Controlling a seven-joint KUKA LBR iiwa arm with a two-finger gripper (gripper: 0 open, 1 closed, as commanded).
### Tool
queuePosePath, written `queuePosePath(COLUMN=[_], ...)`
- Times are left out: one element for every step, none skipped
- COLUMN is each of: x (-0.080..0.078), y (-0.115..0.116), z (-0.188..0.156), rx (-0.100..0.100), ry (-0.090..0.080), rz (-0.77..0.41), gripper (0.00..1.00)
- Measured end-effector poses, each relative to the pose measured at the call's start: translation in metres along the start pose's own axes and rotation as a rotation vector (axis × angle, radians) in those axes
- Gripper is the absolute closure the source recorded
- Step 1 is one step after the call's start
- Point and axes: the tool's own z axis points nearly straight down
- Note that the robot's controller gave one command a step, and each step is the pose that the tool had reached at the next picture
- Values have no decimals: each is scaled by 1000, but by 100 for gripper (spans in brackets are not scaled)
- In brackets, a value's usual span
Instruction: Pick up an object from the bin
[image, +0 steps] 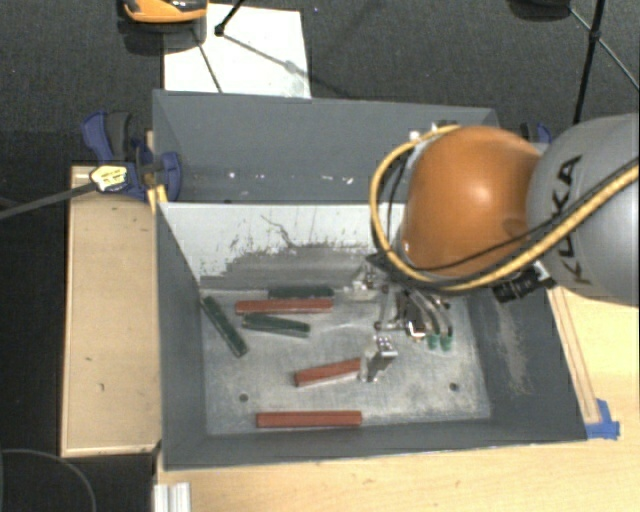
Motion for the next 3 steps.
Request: queuePosePath(x=[-2,-7,-13], y=[-1,-8,-9], z=[-4,37,105], rx=[-1,-1,0], ry=[-8,-15,-13], rz=[4,-54,-210], gripper=[0,0,0])
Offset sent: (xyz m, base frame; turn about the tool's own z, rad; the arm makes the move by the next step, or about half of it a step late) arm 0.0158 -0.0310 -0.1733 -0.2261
